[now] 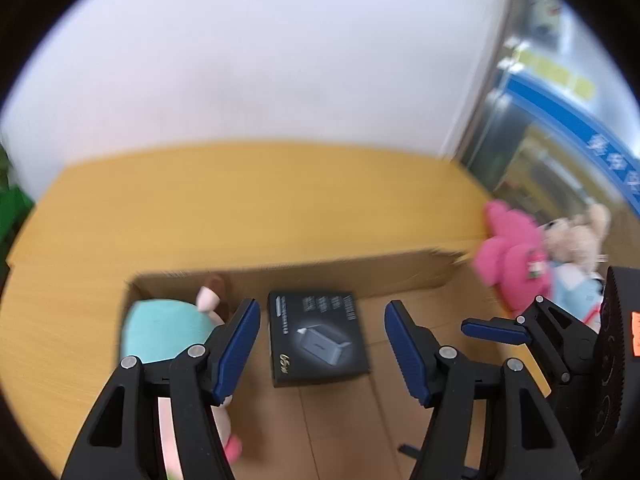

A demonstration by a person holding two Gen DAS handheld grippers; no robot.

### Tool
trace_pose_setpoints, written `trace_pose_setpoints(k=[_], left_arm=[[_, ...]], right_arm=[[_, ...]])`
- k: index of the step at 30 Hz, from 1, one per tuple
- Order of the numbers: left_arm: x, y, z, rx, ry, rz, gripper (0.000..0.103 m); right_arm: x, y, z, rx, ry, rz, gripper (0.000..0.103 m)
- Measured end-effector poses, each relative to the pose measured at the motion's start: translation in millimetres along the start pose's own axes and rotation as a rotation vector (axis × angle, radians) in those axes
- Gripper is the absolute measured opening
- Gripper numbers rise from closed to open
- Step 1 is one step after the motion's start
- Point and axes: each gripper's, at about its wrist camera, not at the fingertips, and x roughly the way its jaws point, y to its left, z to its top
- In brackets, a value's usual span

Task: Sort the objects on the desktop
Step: 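Lower the charger box into the cardboard box and open both grippers, then move both grippers toward the black sunglasses on the table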

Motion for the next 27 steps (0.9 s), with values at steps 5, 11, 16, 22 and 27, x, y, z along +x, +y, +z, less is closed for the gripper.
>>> trace_pose_setpoints(k=[5, 11, 16, 22, 27], left_arm=[[-106, -10, -25, 0.047, -0.130, 0.033, 0.080], [-170, -20, -99, 0.077, -0.148, -0.014, 0.080], [-171, -37, -167, 0.038, -0.054, -0.048, 0.080], [-149, -54, -223, -0.044, 0.054, -0.160, 0.080], [-138, -69, -248, -0.080, 0.100, -0.200, 0.080]], right_arm=[[-63, 53, 0, -0.062, -0.070, -0.047, 0.102], [-136, 71, -79, -0.045, -0.051, -0.021, 0.103], [-125, 90, -175, -0.050, 0.099, 0.040, 0.102], [-106, 102, -250, 0.043, 0.214, 0.148, 0.101], [-95, 113, -260, 0.074, 0.210, 0.149, 0.092]])
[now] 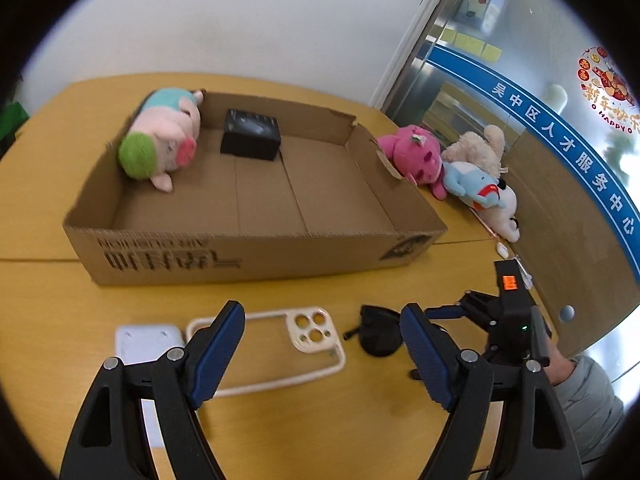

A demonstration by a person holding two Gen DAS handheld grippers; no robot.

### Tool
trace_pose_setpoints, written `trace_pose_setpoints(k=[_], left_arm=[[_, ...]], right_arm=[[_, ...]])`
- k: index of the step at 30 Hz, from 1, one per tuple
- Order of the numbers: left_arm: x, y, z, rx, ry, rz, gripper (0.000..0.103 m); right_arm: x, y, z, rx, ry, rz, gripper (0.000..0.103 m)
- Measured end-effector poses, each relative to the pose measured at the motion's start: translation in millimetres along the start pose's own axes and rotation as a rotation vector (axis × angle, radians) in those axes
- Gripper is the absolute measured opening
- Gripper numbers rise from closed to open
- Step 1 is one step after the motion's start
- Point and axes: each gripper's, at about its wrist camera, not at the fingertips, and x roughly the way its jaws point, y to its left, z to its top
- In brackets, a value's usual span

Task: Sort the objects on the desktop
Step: 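Move both grippers toward the black sunglasses on the table, then close the right gripper on one sunglasses lens while the left gripper grasps the other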

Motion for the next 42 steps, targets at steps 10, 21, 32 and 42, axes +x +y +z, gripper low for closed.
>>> trace_pose_setpoints(k=[10, 21, 32, 42], left_arm=[[23, -13, -19, -0.014, 0.077, -0.080, 0.079], [88, -39, -32, -0.079, 0.239, -0.295, 0.078], [122, -47, -45, -0.150, 0.310, -0.384, 0.068], [88, -61, -21, 0.259, 0.255, -0.235, 0.056]], right_arm=[[-16, 36, -13, 0.006, -0.058, -0.026, 0.090], [-12, 29, -16, 0.077, -0.071, -0.101, 0.051], [-23, 18, -34, 0.408, -0.177, 0.075, 0.050], [-30, 24, -44, 0.114, -0.082, 0.110, 0.051]])
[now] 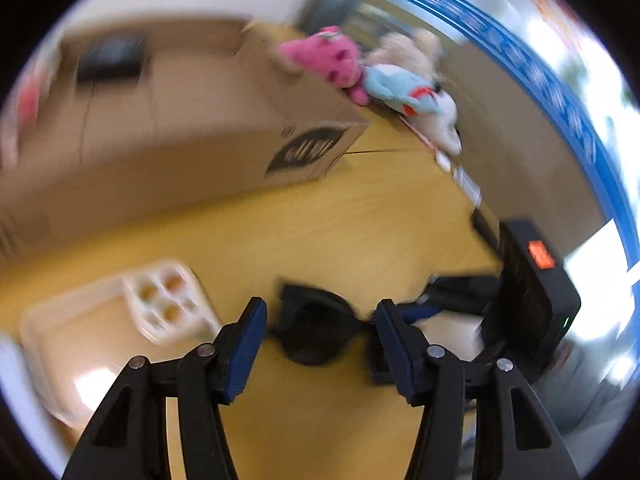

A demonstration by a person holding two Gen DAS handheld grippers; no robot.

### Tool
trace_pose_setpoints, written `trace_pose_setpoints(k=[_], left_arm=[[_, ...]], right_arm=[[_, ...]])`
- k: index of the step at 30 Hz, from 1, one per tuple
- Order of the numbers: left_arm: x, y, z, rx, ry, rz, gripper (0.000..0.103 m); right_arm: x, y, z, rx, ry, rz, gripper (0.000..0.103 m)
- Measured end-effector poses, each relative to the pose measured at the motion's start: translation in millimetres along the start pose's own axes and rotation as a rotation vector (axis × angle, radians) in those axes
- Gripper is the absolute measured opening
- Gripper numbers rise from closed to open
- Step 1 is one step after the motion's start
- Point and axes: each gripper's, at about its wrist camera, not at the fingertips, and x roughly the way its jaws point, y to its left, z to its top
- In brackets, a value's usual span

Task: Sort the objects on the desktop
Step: 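Close the right gripper on one sunglasses lens while the left gripper grasps the other, then lift the sunglasses with both grippers and carry them over the cardboard box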

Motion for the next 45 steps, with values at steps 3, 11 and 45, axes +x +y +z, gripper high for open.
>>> trace_pose_setpoints(k=[3, 11, 45], left_arm=[[-3, -24, 3, 0.309, 0.064, 0.063, 0.060], [59, -59, -24, 0.842, 0.296, 0.121, 0.067], [-7, -73, -2, 1.160, 0.122, 0.062, 0.056]], right_arm=[[-2, 7, -3, -0.197, 0.100, -0.035, 0.051], [-2, 22, -4, -0.516, 0.173, -0.041, 0.055], [-57, 11, 41, -0.691, 0.121, 0.063, 0.050]])
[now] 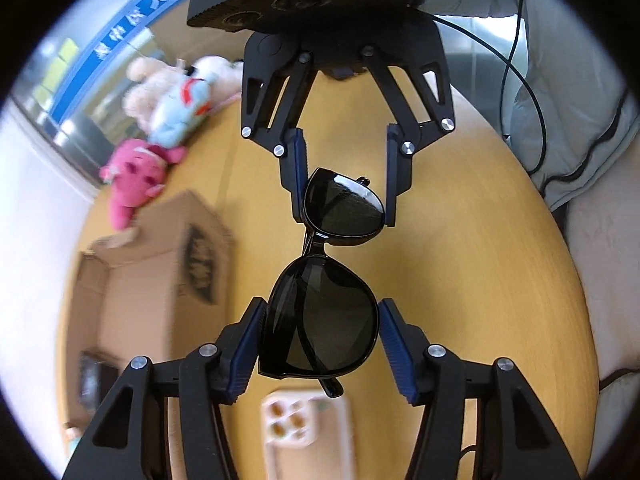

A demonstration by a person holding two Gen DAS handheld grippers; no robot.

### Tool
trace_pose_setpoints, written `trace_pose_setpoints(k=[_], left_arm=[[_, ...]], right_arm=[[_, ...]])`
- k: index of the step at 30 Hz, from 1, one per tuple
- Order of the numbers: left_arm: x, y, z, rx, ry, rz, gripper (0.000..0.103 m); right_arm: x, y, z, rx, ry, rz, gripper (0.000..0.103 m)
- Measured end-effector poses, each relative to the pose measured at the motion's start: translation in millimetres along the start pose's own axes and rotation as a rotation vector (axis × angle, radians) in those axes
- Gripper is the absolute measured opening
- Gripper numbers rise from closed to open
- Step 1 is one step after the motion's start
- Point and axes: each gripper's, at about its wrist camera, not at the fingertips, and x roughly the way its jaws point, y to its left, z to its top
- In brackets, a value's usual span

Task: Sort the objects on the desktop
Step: 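Lift the sunglasses with both grippers and carry them over the cardboard box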

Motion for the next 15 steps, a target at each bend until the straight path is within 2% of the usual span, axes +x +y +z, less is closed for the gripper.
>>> trace_pose_setpoints(k=[7, 15], left_arm=[[-49, 30, -15, 0.019, 0.025, 0.176, 0.054], [-83, 82, -57, -0.003, 0.080, 0.304, 0.054]], right_arm=[[-24, -31, 66, -0.191, 0.018, -0.064, 0.050], [-14, -79, 154, -0.359, 0.035, -0.117, 0.050]])
